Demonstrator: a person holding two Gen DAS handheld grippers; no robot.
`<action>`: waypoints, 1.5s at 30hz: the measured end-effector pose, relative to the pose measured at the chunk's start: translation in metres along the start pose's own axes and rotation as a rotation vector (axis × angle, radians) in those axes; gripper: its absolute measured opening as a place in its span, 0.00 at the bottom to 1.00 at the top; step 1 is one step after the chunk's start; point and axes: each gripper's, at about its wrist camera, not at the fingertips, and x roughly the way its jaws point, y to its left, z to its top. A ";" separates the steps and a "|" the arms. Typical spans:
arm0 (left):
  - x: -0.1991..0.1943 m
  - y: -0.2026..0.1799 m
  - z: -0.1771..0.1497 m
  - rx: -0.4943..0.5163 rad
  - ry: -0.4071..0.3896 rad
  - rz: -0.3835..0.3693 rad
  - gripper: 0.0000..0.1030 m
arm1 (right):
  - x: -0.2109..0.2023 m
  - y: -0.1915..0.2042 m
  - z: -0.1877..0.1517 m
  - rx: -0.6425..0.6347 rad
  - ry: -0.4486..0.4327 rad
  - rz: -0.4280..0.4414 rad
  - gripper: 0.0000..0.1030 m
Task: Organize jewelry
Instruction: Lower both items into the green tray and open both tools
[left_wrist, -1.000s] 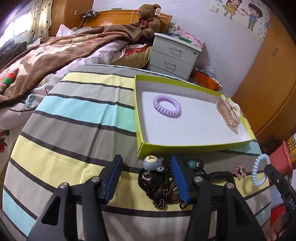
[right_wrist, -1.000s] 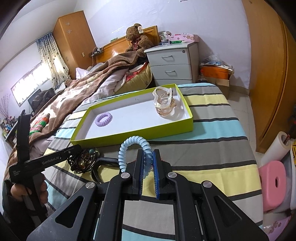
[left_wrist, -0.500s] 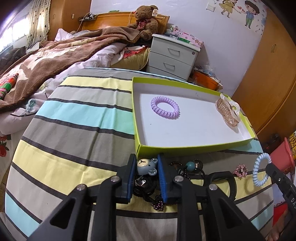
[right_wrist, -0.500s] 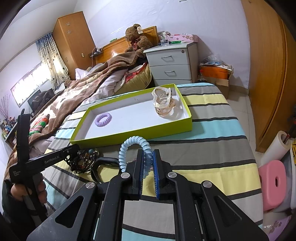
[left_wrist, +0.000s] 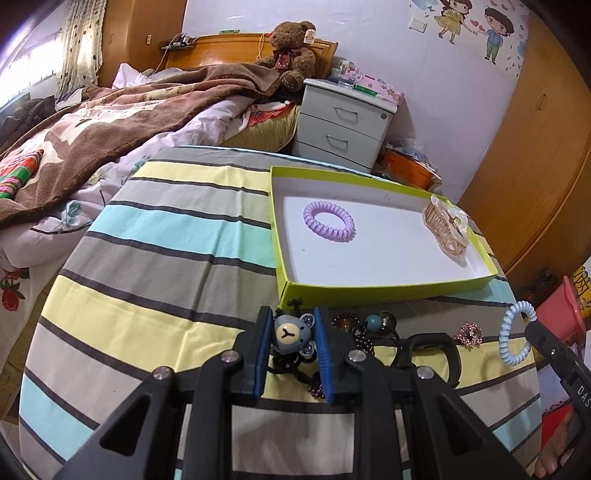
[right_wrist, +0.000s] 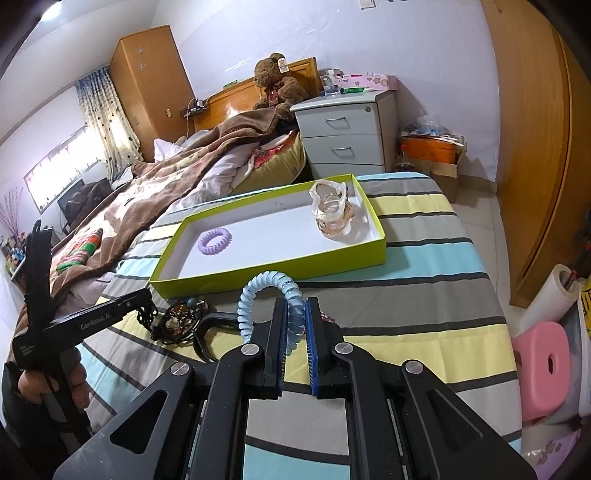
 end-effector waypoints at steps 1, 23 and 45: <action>-0.002 0.001 0.000 -0.002 -0.002 -0.002 0.23 | -0.002 0.000 0.000 -0.001 -0.003 0.000 0.09; -0.053 0.009 0.015 -0.008 -0.094 -0.016 0.23 | -0.029 0.018 0.012 -0.029 -0.064 0.016 0.09; -0.035 -0.007 0.070 0.029 -0.094 -0.095 0.23 | 0.022 0.032 0.084 -0.072 -0.024 0.029 0.09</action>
